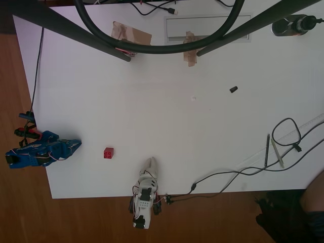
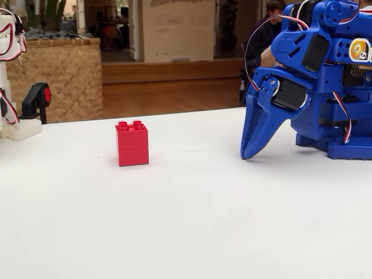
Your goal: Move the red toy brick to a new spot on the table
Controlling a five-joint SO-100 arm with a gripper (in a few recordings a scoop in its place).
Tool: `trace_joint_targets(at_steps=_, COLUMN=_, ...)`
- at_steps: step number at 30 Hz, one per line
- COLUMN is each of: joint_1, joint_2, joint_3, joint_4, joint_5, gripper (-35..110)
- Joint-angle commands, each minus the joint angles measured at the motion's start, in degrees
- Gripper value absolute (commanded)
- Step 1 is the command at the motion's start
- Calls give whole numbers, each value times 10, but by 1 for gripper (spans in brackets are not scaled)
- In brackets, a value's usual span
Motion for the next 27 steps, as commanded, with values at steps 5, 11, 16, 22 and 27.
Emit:
trace_joint_targets(at_steps=5, joint_1=4, joint_2=21, joint_3=20, joint_4=3, joint_5=0, gripper=0)
trace_joint_targets(at_steps=11, joint_1=4, joint_2=21, joint_3=20, joint_4=2, joint_5=2, gripper=0)
trace_joint_targets(at_steps=16, joint_1=4, joint_2=21, joint_3=20, joint_4=2, joint_5=2, gripper=0)
trace_joint_targets(at_steps=22, joint_1=4, joint_2=21, joint_3=20, joint_4=2, joint_5=2, gripper=0)
trace_joint_targets(at_steps=27, joint_1=12, joint_2=-20, joint_3=14, joint_4=-24, joint_5=-11, gripper=0)
